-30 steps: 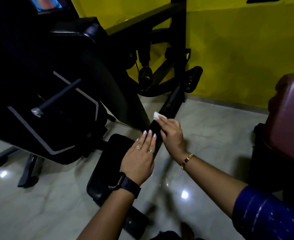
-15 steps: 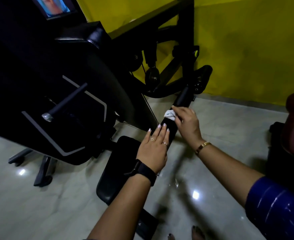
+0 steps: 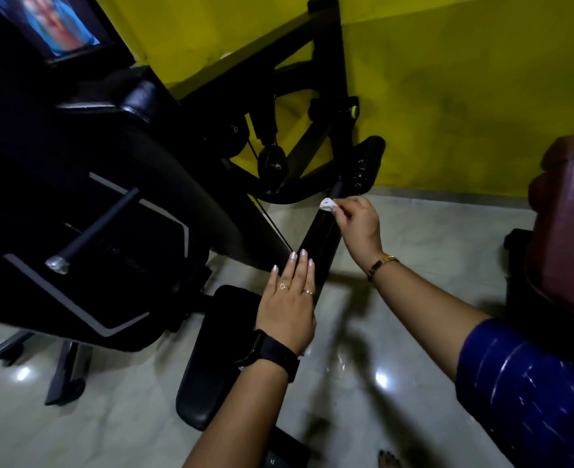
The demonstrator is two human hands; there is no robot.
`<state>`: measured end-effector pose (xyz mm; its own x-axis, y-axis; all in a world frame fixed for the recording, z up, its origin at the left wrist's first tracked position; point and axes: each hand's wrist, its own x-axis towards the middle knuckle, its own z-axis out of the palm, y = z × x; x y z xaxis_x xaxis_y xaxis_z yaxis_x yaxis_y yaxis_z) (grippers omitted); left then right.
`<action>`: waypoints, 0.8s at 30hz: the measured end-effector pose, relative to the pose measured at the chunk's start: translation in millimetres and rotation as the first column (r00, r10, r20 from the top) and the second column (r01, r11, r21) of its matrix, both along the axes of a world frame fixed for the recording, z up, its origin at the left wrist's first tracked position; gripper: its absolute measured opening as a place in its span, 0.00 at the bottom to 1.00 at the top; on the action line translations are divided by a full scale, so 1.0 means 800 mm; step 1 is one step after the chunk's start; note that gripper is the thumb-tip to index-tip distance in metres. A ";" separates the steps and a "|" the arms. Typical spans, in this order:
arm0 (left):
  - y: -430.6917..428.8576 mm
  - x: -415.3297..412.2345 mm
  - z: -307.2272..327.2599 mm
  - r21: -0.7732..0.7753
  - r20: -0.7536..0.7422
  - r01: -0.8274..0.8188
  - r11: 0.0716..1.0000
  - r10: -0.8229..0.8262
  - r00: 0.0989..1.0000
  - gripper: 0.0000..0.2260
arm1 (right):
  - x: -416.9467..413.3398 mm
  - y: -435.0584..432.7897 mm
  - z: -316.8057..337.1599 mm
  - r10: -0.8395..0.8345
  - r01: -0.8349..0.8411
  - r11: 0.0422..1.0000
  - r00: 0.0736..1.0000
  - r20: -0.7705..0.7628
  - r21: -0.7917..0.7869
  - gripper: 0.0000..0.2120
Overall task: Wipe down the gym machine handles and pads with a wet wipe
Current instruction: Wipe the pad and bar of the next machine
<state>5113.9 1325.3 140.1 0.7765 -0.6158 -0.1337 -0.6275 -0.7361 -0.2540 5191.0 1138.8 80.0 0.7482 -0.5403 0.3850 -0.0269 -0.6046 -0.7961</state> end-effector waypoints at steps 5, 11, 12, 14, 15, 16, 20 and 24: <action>-0.001 -0.001 0.000 -0.031 -0.025 -0.004 1.000 0.003 1.000 0.33 | -0.038 0.035 -0.006 0.107 -0.100 0.993 0.989 0.106 -0.070 0.09; -0.001 0.000 0.002 0.036 -0.055 -0.017 0.999 0.019 0.998 0.36 | -0.052 0.042 -0.020 0.177 -0.137 0.959 0.973 0.147 -0.247 0.13; -0.002 0.000 0.003 0.036 -0.053 -0.018 0.999 0.020 0.998 0.36 | -0.037 0.032 -0.018 0.148 -0.116 0.963 0.982 0.120 -0.244 0.13; -0.003 0.000 0.004 0.044 -0.056 -0.023 0.999 0.026 0.998 0.36 | -0.003 0.007 -0.012 0.044 -0.038 0.978 0.999 0.023 -0.204 0.11; -0.003 -0.001 0.005 0.056 -0.058 -0.027 0.998 0.030 0.998 0.37 | 0.013 -0.007 -0.009 -0.004 -0.002 0.985 0.999 -0.036 -0.175 0.11; -0.004 -0.002 0.006 0.066 -0.056 -0.029 0.997 0.032 0.998 0.37 | 0.027 -0.019 -0.005 -0.036 0.024 0.988 0.996 -0.082 -0.151 0.11; -0.005 -0.003 0.008 0.074 -0.055 -0.040 0.996 0.044 0.998 0.37 | 0.046 -0.022 0.014 -0.066 0.050 0.991 0.990 -0.126 -0.121 0.10; -0.005 -0.003 0.005 0.055 -0.035 -0.038 0.998 0.040 0.999 0.38 | 0.005 0.016 0.015 0.048 -0.066 0.963 0.996 -0.072 -0.262 0.13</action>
<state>5111.8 1321.0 144.3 0.7941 -0.5759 -0.1942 -0.6076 -0.7462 -0.2720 5194.6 1151.7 91.6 0.8025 -0.3818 0.4584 -0.0318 -0.7947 -0.6062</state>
